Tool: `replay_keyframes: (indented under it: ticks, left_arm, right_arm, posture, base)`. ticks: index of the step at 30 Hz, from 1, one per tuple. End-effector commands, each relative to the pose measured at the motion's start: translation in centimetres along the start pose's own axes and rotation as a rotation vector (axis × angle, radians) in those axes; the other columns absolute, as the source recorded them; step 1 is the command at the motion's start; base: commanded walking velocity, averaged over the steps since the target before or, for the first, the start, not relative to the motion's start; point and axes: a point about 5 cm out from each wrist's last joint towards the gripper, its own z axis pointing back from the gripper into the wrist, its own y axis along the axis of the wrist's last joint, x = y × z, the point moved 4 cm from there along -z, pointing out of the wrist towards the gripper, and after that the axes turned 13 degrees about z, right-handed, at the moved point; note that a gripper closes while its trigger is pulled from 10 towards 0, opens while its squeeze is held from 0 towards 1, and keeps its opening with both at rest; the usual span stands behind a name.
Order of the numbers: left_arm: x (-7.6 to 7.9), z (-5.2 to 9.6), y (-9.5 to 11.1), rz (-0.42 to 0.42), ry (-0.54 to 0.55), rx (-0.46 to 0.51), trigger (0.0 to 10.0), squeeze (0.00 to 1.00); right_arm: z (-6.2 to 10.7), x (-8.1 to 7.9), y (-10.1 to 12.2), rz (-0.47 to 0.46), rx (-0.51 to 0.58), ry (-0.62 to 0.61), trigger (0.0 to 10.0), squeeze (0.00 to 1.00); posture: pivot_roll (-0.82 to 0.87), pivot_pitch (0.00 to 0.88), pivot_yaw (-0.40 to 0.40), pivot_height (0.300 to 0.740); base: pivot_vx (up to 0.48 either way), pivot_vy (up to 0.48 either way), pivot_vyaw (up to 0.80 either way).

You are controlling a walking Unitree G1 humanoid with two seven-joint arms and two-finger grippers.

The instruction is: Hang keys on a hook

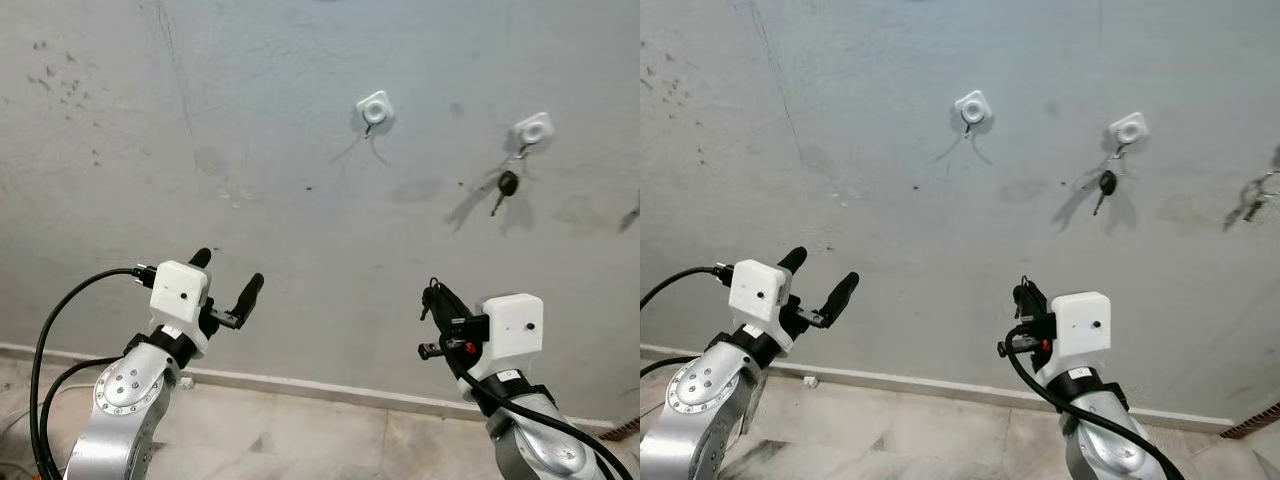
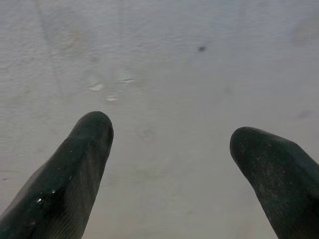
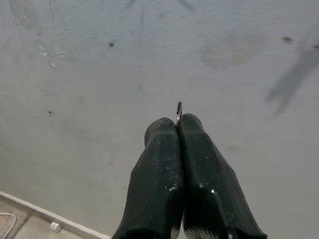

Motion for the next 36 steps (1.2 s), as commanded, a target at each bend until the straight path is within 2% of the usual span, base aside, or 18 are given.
replay_keyframes:
  ticks: [1,12,16,23,28,36]
  left_arm:
    - [0.0,0.0,0.4,-0.007,-0.006,0.001,10.0,0.0]
    - [0.3,0.0,0.2,0.002,-0.009,-0.007,10.0,0.0]
    - [-0.2,0.2,-0.1,-0.005,0.022,-0.025,10.0,0.0]
    - [-0.9,1.3,-0.2,-0.075,0.051,-0.03,10.0,0.0]
    - [-1.3,1.4,-0.1,-0.096,0.071,-0.023,10.0,0.0]
    - [-0.9,1.5,0.4,-0.152,0.032,-0.01,10.0,0.0]
  right_arm:
    - [0.1,0.1,0.7,0.003,0.027,-0.003,10.0,0.0]
    - [-0.5,-0.5,0.9,-0.001,0.044,0.009,10.0,0.0]
    - [-0.5,-0.5,0.9,0.001,0.044,0.012,10.0,0.0]
    - [-0.5,-0.7,1.0,-0.005,0.06,0.027,10.0,0.0]
    - [-0.6,-1.0,1.2,-0.012,0.069,0.038,10.0,0.0]
    - [-1.7,-2.8,3.2,-0.034,0.143,0.131,10.0,0.0]
  posture:
    - [0.12,0.0,-0.038,0.74]
    - [0.12,0.0,-0.04,0.74]
    - [0.13,0.0,-0.039,0.74]
    - [0.14,0.0,-0.042,0.74]
    - [0.15,0.0,-0.043,0.74]
    - [0.16,0.0,-0.032,0.74]
  base:
    - [0.45,0.0,0.0]
    - [0.391,0.0,0.0]
    - [0.0,0.0,0.0]
    - [0.0,0.0,0.0]
    - [0.0,0.0,0.0]
    - [0.0,0.0,0.0]
